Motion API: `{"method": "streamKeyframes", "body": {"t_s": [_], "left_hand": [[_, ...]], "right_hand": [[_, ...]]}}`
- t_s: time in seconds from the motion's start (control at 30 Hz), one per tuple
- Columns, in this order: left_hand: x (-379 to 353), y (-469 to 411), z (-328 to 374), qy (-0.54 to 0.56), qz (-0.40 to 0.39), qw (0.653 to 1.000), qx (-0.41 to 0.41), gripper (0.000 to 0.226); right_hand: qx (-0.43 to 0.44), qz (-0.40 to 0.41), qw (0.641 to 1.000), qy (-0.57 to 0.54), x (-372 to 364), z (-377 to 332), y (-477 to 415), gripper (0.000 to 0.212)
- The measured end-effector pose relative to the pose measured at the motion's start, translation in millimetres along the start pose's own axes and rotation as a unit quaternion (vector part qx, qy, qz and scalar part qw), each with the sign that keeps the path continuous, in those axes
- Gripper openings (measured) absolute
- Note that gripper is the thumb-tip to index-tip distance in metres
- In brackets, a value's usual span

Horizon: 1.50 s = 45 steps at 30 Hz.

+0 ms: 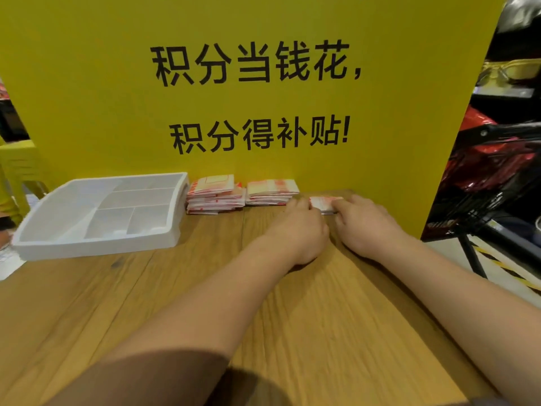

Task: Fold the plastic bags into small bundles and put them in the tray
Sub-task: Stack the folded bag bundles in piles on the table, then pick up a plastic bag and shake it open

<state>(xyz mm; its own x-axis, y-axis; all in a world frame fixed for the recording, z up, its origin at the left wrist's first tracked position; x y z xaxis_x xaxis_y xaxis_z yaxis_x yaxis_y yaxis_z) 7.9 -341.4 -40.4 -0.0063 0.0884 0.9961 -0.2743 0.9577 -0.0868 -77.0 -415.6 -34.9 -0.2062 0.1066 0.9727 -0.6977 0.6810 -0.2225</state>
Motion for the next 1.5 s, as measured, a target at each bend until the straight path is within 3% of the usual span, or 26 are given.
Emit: {"method": "streamKeyframes", "body": {"t_s": [0.13,0.2,0.3,0.4,0.57,0.67,0.83,1.0,1.3,1.5], "left_hand": [[-20.4,-20.5,-8.6,0.036,-0.017,0.999,0.012,0.056],[-23.7,-27.7,-12.8,0.069,-0.033,0.997,0.016,0.064],[-20.8,-31.7,-17.1,0.079,-0.022,0.996,0.031,0.056],[-20.7,-28.7,-16.1,0.077,-0.019,0.996,0.033,0.052],[5.2,-2.6,-16.7,0.112,0.016,0.993,0.023,0.048],[42.9,38.6,-31.0,0.052,0.036,0.997,0.032,0.055],[89.2,164.1,-92.3,-0.112,0.016,0.982,0.152,0.063],[106.6,298.7,-136.1,-0.191,-0.009,0.945,0.267,0.072],[113.8,456.0,-184.8,-0.166,0.009,0.906,0.389,0.065],[84.4,524.2,-266.1,-0.123,-0.005,0.869,0.48,0.061]], "right_hand": [[0.02,-0.057,0.994,-0.094,-16.1,5.8,-22.1,0.044],[0.021,-0.11,0.99,-0.088,-23.6,6.7,-28.6,0.054],[0.022,-0.129,0.989,-0.069,-29.1,9.0,-34.1,0.056],[0.024,-0.106,0.991,-0.083,-29.1,10.0,-33.3,0.055],[0.052,0.022,0.994,-0.096,3.7,0.5,-14.3,0.053],[0.103,0.036,0.993,-0.052,32.3,-22.0,9.4,0.056],[0.186,0.031,0.982,-0.031,78.5,-93.3,74.0,0.061],[0.303,0.038,0.949,-0.081,96.1,-205.1,148.7,0.058],[0.418,0.005,0.898,-0.136,87.2,-356.8,206.8,0.062],[0.472,-0.031,0.86,-0.19,63.9,-457.5,189.2,0.066]]}}
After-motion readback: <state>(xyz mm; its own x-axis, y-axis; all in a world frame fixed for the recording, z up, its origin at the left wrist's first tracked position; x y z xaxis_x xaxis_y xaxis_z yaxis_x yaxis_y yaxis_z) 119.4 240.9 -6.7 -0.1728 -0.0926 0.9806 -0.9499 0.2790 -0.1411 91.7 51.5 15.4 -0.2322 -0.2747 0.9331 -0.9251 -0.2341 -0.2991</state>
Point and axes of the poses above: each hand's wrist, its own y-axis away from the middle knuckle, its own x-axis out of the back of the hand, z = x × y, the point moved 6 cm from there along -y, towards the middle knuckle, and after that the axes turned 1 degree about -z, right-handed, at the moved point
